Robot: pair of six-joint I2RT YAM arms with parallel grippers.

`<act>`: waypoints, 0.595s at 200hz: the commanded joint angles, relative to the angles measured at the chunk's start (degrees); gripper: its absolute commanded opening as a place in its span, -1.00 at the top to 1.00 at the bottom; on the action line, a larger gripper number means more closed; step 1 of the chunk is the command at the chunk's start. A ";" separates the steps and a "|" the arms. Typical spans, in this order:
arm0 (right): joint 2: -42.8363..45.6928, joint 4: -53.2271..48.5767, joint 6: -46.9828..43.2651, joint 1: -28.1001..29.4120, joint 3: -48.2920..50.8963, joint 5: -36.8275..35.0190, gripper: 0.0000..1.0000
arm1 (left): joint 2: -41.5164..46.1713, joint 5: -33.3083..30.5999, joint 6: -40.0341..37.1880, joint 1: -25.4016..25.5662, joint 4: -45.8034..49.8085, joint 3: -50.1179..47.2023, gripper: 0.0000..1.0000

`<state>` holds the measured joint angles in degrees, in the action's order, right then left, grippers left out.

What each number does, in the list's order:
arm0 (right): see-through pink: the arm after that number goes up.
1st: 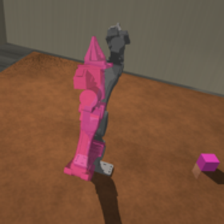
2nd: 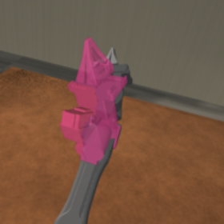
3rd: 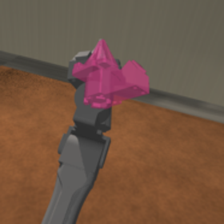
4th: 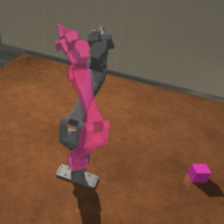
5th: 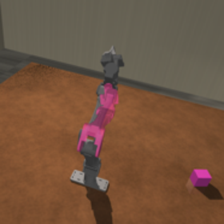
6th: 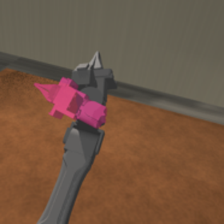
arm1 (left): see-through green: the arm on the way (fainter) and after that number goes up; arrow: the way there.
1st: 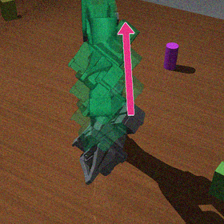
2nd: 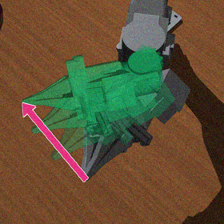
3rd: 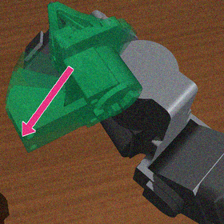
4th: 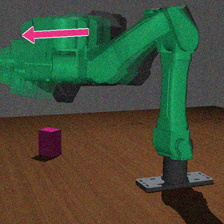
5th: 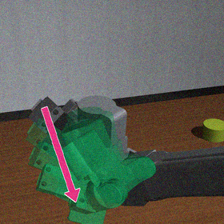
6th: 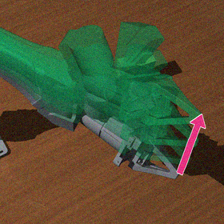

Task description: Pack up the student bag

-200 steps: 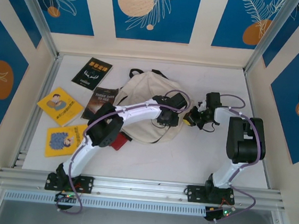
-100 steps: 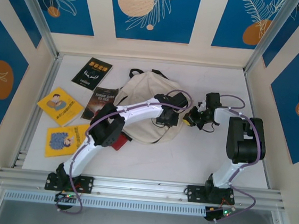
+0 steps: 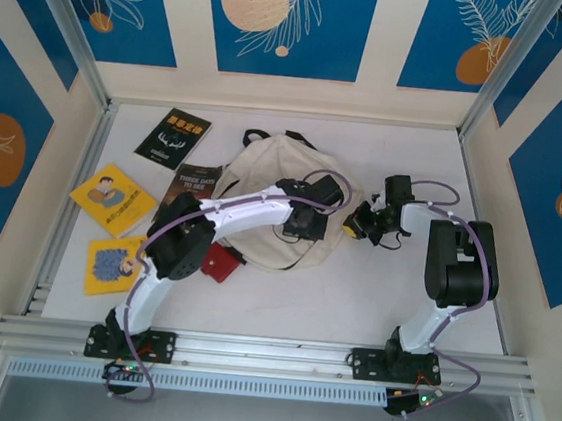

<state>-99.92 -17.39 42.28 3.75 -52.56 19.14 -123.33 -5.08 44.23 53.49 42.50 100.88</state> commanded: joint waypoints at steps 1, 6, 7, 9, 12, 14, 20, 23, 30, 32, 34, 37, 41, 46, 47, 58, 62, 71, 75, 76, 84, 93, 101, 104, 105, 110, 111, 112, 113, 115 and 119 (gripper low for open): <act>0.88 -1.29 2.56 0.73 1.16 -2.23 0.97 | 4.61 -3.11 -0.05 0.36 1.80 -3.88 1.00; 0.97 -1.29 2.90 0.73 1.05 -2.68 0.97 | 5.07 -3.38 0.05 0.38 1.95 -4.80 1.00; 0.96 -1.31 2.94 0.73 1.05 -2.78 0.97 | 5.23 -3.41 0.10 0.38 1.96 -4.98 1.00; 0.98 -1.26 3.08 0.80 0.99 -2.98 0.97 | 5.52 -3.52 0.19 0.34 2.01 -5.54 1.00; 1.08 -1.32 3.31 0.82 0.97 -3.26 0.97 | 5.86 -3.65 0.28 0.38 2.10 -6.16 1.00; 1.05 -1.29 3.33 0.84 0.96 -3.41 0.97 | 6.07 -3.78 0.36 0.38 2.18 -6.51 1.00; 1.19 -1.33 3.87 0.82 0.97 -4.04 0.97 | 6.75 -4.07 0.57 0.38 2.46 -7.73 1.00; 1.26 -1.33 4.03 0.81 0.96 -4.50 0.97 | 7.12 -4.20 0.67 0.37 2.56 -8.25 1.00; 1.39 -1.33 4.47 0.84 0.94 -5.04 0.97 | 8.07 -4.63 0.85 0.31 2.75 -9.64 1.00; 1.46 -1.33 4.54 0.83 0.96 -5.24 0.97 | 8.31 -4.80 0.92 0.36 2.80 -10.09 1.00; 1.54 -1.33 4.69 0.82 0.96 -5.53 0.97 | 8.53 -4.99 1.01 0.33 2.84 -10.44 1.00; 1.55 -1.36 4.85 0.82 1.04 -5.88 0.97 | 8.93 -5.21 1.10 0.37 2.92 -11.10 1.00; 1.68 -1.34 5.00 0.81 1.05 -6.30 0.98 | 9.48 -5.55 1.27 0.31 3.06 -11.85 1.00; 1.78 -1.33 5.10 0.78 1.04 -6.54 0.97 | 10.14 -6.00 1.38 0.29 3.06 -12.80 1.00; 1.81 -1.29 5.14 0.80 1.05 -6.60 0.98 | 10.26 -6.04 1.38 0.25 3.04 -12.94 1.00; 1.73 -0.95 4.93 0.85 0.97 -5.90 0.97 | 11.53 -5.65 1.05 0.06 1.82 -14.72 1.00; 1.74 -0.79 4.83 0.86 0.88 -5.40 0.97 | 11.96 -5.14 0.84 0.03 1.04 -15.14 1.00; 1.61 -0.26 4.61 0.98 0.87 -4.19 0.97 | 12.65 -3.32 0.32 -0.13 -1.24 -15.79 1.00; 1.57 -0.04 4.57 1.10 0.88 -3.66 0.97 | 12.83 -2.38 0.18 -0.17 -2.29 -15.76 1.00; 1.57 0.02 4.57 1.09 0.88 -3.53 0.98 | 12.84 -2.07 0.17 -0.20 -2.62 -15.69 1.00; 1.62 0.32 4.56 1.24 0.96 -3.02 0.97 | 12.60 -0.09 0.27 -0.32 -4.37 -15.06 0.88; 1.49 0.40 4.53 1.48 0.96 -2.64 0.98 | 11.75 1.68 0.58 -0.41 -5.80 -13.62 0.59; 1.50 0.51 4.62 1.52 1.13 -2.31 0.97 | 10.71 2.70 0.75 -0.41 -6.59 -12.09 0.45; 1.48 0.59 4.65 1.52 1.14 -2.20 0.98 | 10.19 3.14 0.84 -0.41 -6.83 -11.47 0.40; 1.48 0.64 4.65 1.52 1.18 -2.14 0.98 | 10.07 3.23 0.85 -0.41 -6.91 -11.26 0.38; 1.48 0.66 4.73 1.52 1.38 -2.13 0.97 | 9.28 3.75 1.01 -0.41 -7.24 -10.28 0.29; 1.48 0.68 4.74 1.52 1.39 -2.11 0.97 | 9.09 3.80 1.07 -0.41 -7.29 -10.10 0.28; 1.48 0.73 4.74 1.52 1.40 -2.10 0.97 | 8.86 3.87 1.10 -0.41 -7.32 -9.83 0.26; 1.48 0.75 4.74 1.52 1.44 -2.09 0.98 | 8.74 3.95 1.11 -0.45 -7.38 -9.65 0.25; 1.55 0.77 4.74 1.57 1.48 -2.09 0.97 | 8.48 4.05 1.19 -0.42 -7.46 -9.30 0.23; 1.57 0.79 4.71 1.54 1.57 -2.01 0.97 | 7.86 4.27 1.34 -0.41 -7.66 -8.56 0.19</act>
<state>-99.48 -17.08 46.11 4.67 -52.42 15.40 -113.19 -4.95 44.75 53.36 39.09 86.96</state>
